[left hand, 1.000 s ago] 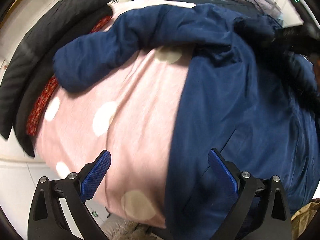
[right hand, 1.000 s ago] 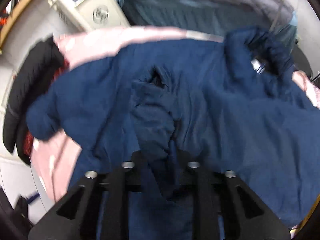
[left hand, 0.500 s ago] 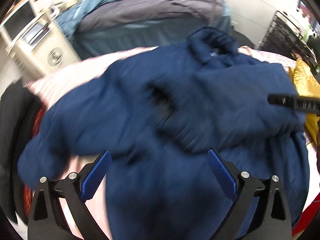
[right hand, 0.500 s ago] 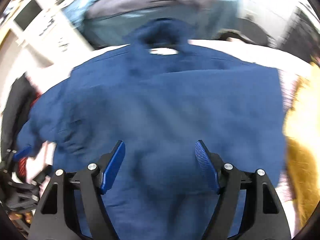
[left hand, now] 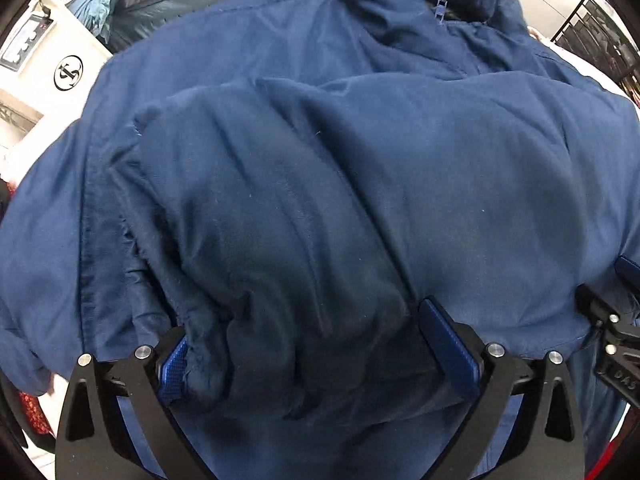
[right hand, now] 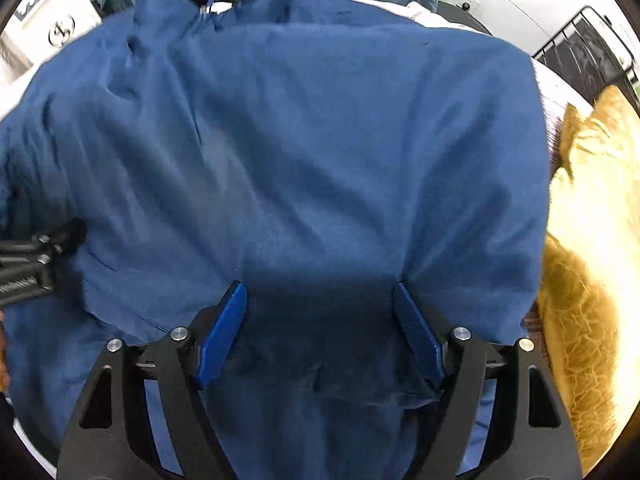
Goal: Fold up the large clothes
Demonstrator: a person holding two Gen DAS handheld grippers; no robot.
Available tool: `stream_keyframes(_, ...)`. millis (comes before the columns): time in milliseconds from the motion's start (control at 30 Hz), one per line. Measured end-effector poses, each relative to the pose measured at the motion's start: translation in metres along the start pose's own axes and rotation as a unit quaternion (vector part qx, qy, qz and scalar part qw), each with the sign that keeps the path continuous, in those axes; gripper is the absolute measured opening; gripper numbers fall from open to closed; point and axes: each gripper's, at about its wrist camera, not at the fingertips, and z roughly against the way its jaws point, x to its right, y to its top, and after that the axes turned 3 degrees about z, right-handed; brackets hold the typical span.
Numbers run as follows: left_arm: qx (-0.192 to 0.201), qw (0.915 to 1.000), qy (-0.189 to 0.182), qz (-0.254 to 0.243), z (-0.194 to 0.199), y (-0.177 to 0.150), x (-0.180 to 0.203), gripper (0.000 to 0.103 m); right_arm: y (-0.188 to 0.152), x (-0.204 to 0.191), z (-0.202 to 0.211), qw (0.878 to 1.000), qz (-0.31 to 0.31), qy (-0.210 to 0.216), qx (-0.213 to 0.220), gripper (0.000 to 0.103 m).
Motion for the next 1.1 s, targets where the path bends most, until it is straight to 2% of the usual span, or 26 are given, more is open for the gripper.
stream_keyframes(167, 0.008, 0.9999, -0.010, 0.008, -0.010, 0.008, -0.001, 0.098, 0.004, -0.003, -0.007, 1.000, -0.010, -0.013, -0.004, 0.080)
stream_keyframes(333, 0.032, 0.9994, -0.004, 0.015, -0.011, -0.002, 0.000, 0.099, -0.005, -0.003, -0.004, 1.000, -0.023, -0.019, 0.008, 0.083)
stream_keyframes(467, 0.033, 0.9993, -0.012, 0.012, -0.009, -0.013, -0.002, 0.098, -0.008, -0.002, -0.002, 1.000, -0.023, -0.015, 0.011, 0.083)
stream_keyframes(667, 0.027, 0.9993, -0.022, 0.014, 0.015, -0.021, -0.017, 0.097, -0.002, 0.002, 0.010, 0.999, -0.028, 0.000, -0.020, 0.085)
stream_keyframes(867, 0.079, 0.9948, -0.036, 0.053, 0.061, -0.059, -0.048, 0.097, -0.036, 0.012, 0.056, 0.995, -0.078, 0.055, 0.023, 0.085)
stream_keyframes(1033, 0.078, 0.9857, -0.068, 0.133, 0.081, -0.112, -0.103, 0.097, -0.074, 0.005, 0.080, 0.993, -0.072, 0.084, 0.035, 0.085)
stream_keyframes(1100, 0.075, 0.9810, -0.066, 0.167, 0.084, -0.139, -0.131, 0.096, -0.093, -0.010, 0.085, 0.994, -0.058, 0.092, 0.031, 0.085)
